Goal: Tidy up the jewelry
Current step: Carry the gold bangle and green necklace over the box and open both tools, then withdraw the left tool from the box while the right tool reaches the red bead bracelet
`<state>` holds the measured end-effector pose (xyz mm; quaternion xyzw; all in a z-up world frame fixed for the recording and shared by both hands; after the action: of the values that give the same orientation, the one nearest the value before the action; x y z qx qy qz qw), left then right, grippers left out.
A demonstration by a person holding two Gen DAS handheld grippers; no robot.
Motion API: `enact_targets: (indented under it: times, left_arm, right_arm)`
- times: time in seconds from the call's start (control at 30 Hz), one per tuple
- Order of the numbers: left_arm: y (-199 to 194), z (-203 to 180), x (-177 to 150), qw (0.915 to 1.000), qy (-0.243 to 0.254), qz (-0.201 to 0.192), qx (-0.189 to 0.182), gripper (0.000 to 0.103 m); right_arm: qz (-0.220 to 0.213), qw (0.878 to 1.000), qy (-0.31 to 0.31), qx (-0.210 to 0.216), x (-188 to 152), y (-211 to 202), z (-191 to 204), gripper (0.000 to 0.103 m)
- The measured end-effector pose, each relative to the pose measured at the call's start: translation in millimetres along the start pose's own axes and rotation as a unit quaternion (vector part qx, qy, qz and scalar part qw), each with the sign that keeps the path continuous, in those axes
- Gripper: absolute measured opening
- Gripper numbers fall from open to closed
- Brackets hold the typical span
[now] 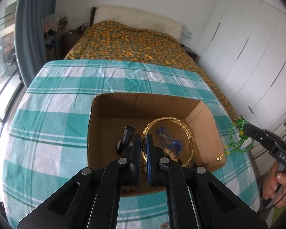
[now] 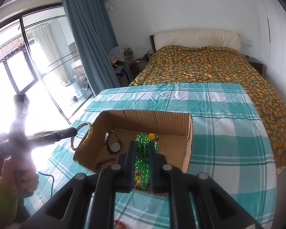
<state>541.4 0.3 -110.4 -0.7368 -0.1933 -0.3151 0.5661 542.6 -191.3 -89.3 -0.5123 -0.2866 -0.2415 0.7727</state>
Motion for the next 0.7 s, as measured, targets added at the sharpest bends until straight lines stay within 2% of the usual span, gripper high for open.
enact_targets:
  times: [0.23,0.3,0.33,0.37,0.4,0.47,0.53,0.57,0.6,0.7]
  left_arm:
    - [63.6,-3.9,10.1,0.9988,0.029,0.028,0.029,0.004]
    - [77.0,-5.3,6.7,0.9979,0.039,0.036,0.037,0.009]
    - [79.2,-5.6,4.6,0.9974,0.042,0.039,0.045,0.016]
    - [78.3,-5.2,1.4,0.9970,0.042,0.039,0.052,0.041]
    - [73.0,-5.3,-0.7,0.9971,0.041,0.031,0.056,0.063]
    - [55.8,-5.7,-4.5,0.9970,0.042,0.008,0.065,0.073]
    - [34.4,-6.6,-12.6,0.9971,0.041,-0.005,0.063,0.075]
    - [21.6,-6.7,-18.6,0.9973,0.039,-0.013,0.061,0.080]
    - [9.2,-6.2,-24.6,0.9973,0.035,-0.020,0.061,0.087]
    - [-29.8,-7.0,-54.7,0.9966,0.031,-0.040,0.065,0.092]
  right_arm:
    - [0.014,1.000,0.001,-0.027,19.0,54.0,-22.0,0.013]
    - [0.016,0.999,0.008,-0.041,19.9,67.0,-31.6,0.016]
    - [0.015,0.999,0.014,-0.045,19.4,69.8,-35.6,0.023]
    - [0.009,0.999,0.020,-0.045,19.4,69.4,-38.6,0.038]
    - [-0.001,0.999,0.027,-0.045,18.4,65.1,-41.2,0.043]
    - [-0.013,0.998,0.032,-0.043,12.4,52.8,-43.0,0.043]
    - [-0.022,0.998,0.025,-0.045,3.3,37.9,-41.0,0.043]
    - [-0.026,0.998,0.020,-0.047,-3.2,29.4,-39.4,0.043]
    - [-0.028,0.998,0.015,-0.048,-12.0,19.7,-38.0,0.043]
    - [-0.031,0.998,0.006,-0.051,-47.1,-11.2,-35.8,0.044]
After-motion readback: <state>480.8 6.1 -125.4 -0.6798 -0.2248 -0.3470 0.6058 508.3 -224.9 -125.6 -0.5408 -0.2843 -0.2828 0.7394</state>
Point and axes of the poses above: each gripper's, at about its wrist camera, not at the fingertips, and y roughly the way its jaws point, z to its left, x to its top, the point moved 9 cm from there along y, roughly the way its jaws point, and after that the axes turned 8 degrees about y, right-handed, at the moved point
